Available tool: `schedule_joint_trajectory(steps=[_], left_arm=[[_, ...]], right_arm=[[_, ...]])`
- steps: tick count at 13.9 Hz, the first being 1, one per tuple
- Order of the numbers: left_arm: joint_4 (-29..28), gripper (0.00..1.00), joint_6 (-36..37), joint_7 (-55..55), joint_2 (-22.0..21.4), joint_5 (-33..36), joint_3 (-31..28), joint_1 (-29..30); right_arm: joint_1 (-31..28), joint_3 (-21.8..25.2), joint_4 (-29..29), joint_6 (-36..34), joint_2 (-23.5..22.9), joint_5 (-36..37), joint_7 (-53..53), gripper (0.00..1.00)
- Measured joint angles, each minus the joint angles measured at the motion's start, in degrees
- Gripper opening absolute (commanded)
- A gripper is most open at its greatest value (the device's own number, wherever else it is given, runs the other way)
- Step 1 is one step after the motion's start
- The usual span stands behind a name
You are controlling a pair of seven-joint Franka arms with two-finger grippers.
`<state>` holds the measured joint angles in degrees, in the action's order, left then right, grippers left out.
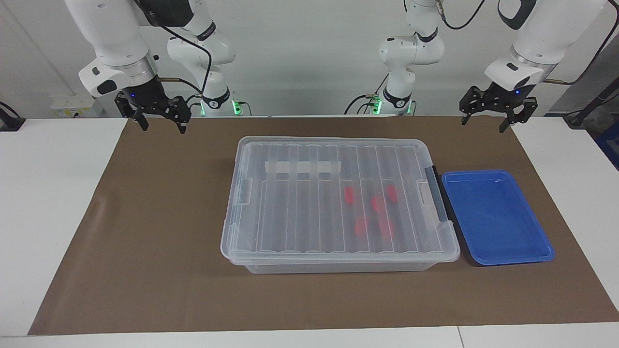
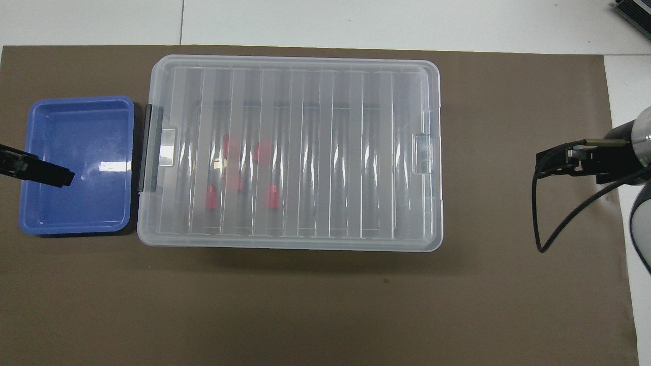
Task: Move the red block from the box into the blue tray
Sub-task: 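Move the right gripper to the edge of the clear lid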
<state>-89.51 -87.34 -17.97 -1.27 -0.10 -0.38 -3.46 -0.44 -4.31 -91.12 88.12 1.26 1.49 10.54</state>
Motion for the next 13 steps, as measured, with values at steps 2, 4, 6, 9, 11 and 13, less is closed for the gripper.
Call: schedule_joint_trajectory(steps=[2,4,6,9,11,13], left_arm=[[0.0,1.0,0.0,0.0,0.0,0.0,0.0,0.0],[0.0,1.0,0.0,0.0,0.0,0.0,0.0,0.0],[0.0,1.0,0.0,0.0,0.0,0.0,0.0,0.0],[0.0,1.0,0.0,0.0,0.0,0.0,0.0,0.0],[0.0,1.0,0.0,0.0,0.0,0.0,0.0,0.0],[0.0,1.0,0.0,0.0,0.0,0.0,0.0,0.0]], right_arm=[[0.0,0.0,-0.03,0.0,0.01,0.0,0.0,1.0],[0.0,0.0,-0.04,0.0,0.02,0.0,0.0,1.0],[-0.01,0.0,-0.1,0.26,0.03,0.0,0.0,1.0],[0.01,0.0,-0.9,2.8,0.03,0.0,0.0,1.0],[0.1,-0.04,-2.73,5.56,0.03,-0.01,0.0,1.0],[0.3,-0.34,-4.7,8.69,-0.06,-0.01,0.0,1.0]])
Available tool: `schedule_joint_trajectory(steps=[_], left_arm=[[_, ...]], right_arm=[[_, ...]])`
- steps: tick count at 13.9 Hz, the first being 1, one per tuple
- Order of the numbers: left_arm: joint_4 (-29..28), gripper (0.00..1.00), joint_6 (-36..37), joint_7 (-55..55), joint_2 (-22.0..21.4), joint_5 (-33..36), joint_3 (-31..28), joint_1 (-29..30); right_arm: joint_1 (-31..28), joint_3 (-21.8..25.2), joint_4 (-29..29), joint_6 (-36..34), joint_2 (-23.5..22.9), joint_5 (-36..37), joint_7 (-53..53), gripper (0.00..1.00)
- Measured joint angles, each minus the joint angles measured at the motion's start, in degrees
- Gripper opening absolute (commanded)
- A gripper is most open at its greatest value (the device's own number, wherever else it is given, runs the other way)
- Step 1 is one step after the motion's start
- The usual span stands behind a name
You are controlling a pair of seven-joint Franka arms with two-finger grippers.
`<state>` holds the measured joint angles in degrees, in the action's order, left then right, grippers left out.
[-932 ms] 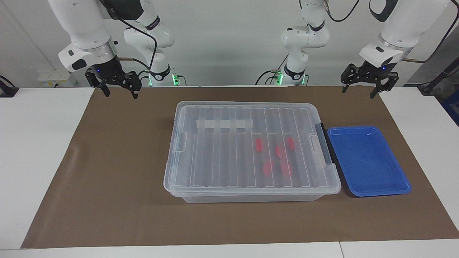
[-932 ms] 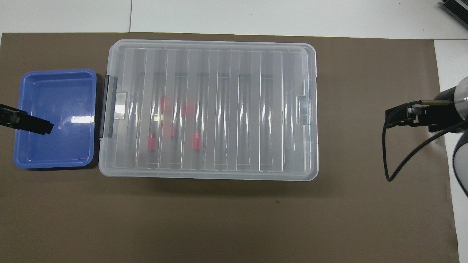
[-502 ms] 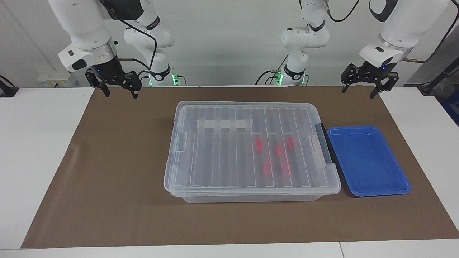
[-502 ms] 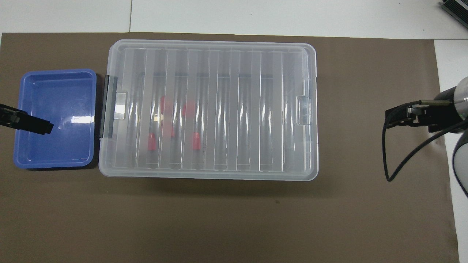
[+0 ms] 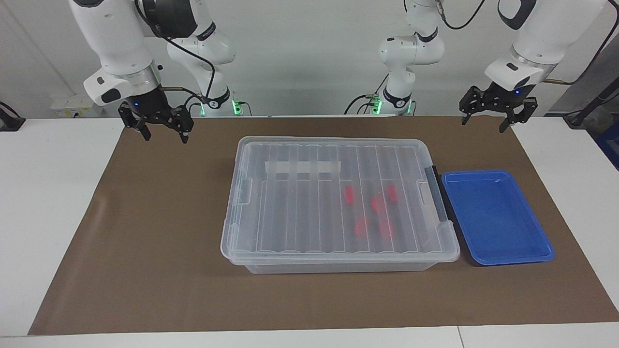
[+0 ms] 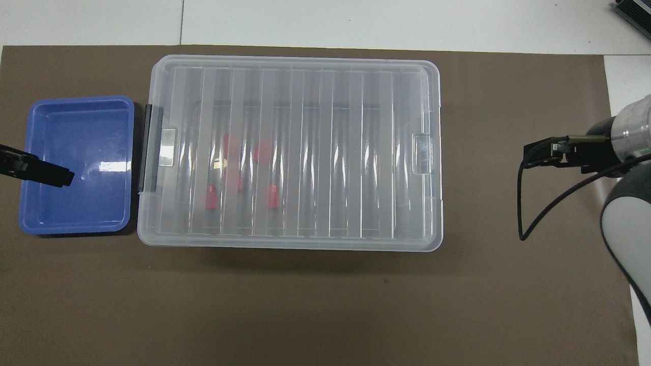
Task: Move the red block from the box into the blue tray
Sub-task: 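Move the right gripper to the edge of the clear lid, then slide the clear lid away from the left gripper with the right gripper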
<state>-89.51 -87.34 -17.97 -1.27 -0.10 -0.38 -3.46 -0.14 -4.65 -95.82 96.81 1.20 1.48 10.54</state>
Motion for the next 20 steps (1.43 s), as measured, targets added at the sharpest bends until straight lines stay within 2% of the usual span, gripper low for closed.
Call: schedule_joint_trajectory(steps=[5,9,20], left_arm=[[0.0,1.0,0.0,0.0,0.0,0.0,0.0,0.0],[0.0,1.0,0.0,0.0,0.0,0.0,0.0,0.0],[0.0,1.0,0.0,0.0,0.0,0.0,0.0,0.0]], right_arm=[[4.15,-0.39,-3.44,9.74,-3.16,-0.1,2.91,1.0],[8.42,-0.58,-3.71,13.95,-6.49,-0.1,8.85,1.0],[8.97,-0.46,-4.19,16.93,-11.49,-0.06,10.0,1.0]])
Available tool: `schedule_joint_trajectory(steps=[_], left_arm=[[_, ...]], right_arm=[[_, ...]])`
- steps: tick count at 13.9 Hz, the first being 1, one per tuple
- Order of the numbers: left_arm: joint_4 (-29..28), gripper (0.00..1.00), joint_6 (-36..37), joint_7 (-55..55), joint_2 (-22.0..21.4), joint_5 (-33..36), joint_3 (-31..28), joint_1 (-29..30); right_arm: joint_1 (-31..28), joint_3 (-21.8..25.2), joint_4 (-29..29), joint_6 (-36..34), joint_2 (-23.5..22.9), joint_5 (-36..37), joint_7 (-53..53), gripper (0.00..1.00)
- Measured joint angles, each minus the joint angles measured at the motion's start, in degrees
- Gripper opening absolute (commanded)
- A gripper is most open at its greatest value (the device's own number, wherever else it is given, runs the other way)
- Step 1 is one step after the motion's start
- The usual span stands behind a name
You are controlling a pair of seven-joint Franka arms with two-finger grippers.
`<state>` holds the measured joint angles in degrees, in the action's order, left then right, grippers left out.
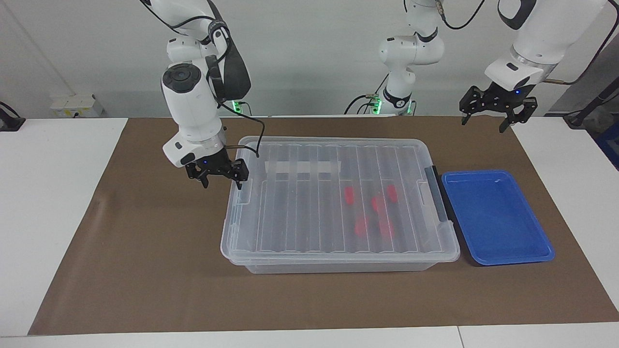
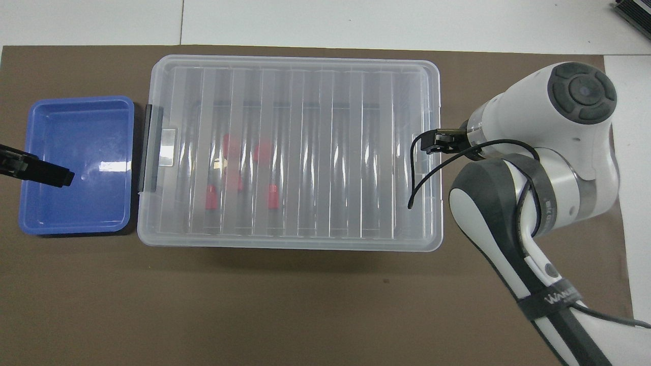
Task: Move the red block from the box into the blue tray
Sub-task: 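Slide the clear lid away from the left gripper with the right gripper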
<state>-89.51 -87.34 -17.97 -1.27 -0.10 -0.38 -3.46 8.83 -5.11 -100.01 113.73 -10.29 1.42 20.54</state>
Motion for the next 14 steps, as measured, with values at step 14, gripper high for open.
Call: schedule_joint_trajectory(steps=[14], left_arm=[[0.0,1.0,0.0,0.0,0.0,0.0,0.0,0.0]], right_arm=[[-5.53,0.4,-1.34,-0.21,-0.1,0.07,-12.59,1.0]])
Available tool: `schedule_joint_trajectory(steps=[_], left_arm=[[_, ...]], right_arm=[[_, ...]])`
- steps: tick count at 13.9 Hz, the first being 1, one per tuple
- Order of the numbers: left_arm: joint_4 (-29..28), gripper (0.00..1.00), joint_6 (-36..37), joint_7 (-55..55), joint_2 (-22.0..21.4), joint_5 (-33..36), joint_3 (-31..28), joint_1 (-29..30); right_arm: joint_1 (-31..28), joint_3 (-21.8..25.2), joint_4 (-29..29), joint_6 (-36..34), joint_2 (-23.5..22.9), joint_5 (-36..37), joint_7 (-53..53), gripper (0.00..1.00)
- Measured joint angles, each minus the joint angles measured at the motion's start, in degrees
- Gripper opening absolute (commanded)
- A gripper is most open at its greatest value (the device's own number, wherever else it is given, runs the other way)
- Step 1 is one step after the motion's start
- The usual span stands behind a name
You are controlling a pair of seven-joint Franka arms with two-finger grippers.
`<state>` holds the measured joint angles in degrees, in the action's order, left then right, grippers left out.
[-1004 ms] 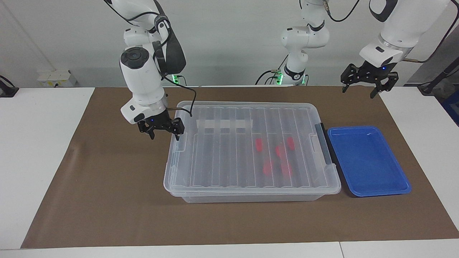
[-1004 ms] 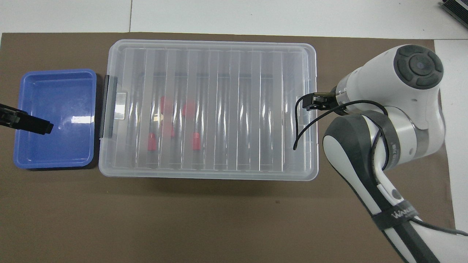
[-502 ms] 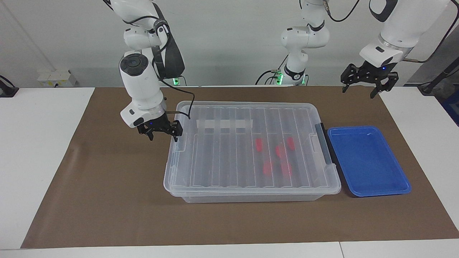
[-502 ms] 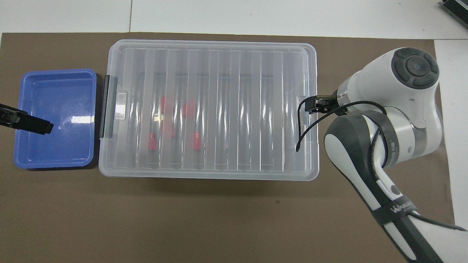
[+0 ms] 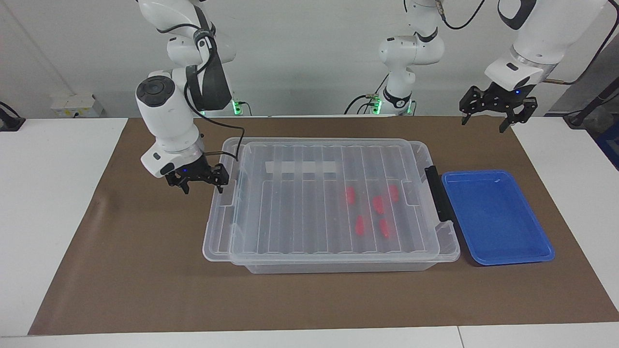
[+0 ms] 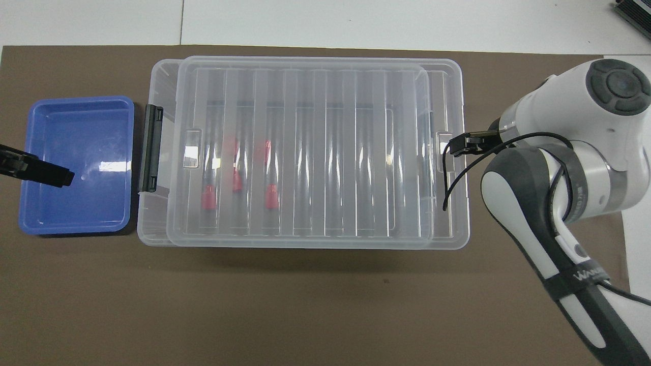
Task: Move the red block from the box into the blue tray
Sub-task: 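Slide the clear lid away from the left gripper with the right gripper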
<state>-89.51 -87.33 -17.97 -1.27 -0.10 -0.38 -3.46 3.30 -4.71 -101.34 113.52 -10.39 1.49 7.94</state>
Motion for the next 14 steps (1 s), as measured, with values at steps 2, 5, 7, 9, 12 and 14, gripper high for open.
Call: schedule_joint_trajectory(steps=[2,5,7,9,12,14], left_arm=[[0.0,1.0,0.0,0.0,0.0,0.0,0.0,0.0],[0.0,1.0,0.0,0.0,0.0,0.0,0.0,0.0],[0.0,1.0,0.0,0.0,0.0,0.0,0.0,0.0],[0.0,1.0,0.0,0.0,0.0,0.0,0.0,0.0],[0.0,1.0,0.0,0.0,0.0,0.0,0.0,0.0],[0.0,1.0,0.0,0.0,0.0,0.0,0.0,0.0]], right_arm=[[-1.55,0.02,0.0,-0.72,0.0,0.0,-4.07,1.0],[-4.45,0.03,0.0,-1.23,0.0,0.0,-10.98,1.0],[-6.38,0.03,-0.01,-1.51,0.0,0.0,-15.68,1.0],[-8.16,0.05,0.0,-1.59,0.01,0.0,-20.09,1.0],[-10.71,0.05,0.02,-1.59,0.01,0.0,-27.01,1.0],[-12.4,0.05,0.06,-1.59,0.01,0.0,-31.15,1.0]])
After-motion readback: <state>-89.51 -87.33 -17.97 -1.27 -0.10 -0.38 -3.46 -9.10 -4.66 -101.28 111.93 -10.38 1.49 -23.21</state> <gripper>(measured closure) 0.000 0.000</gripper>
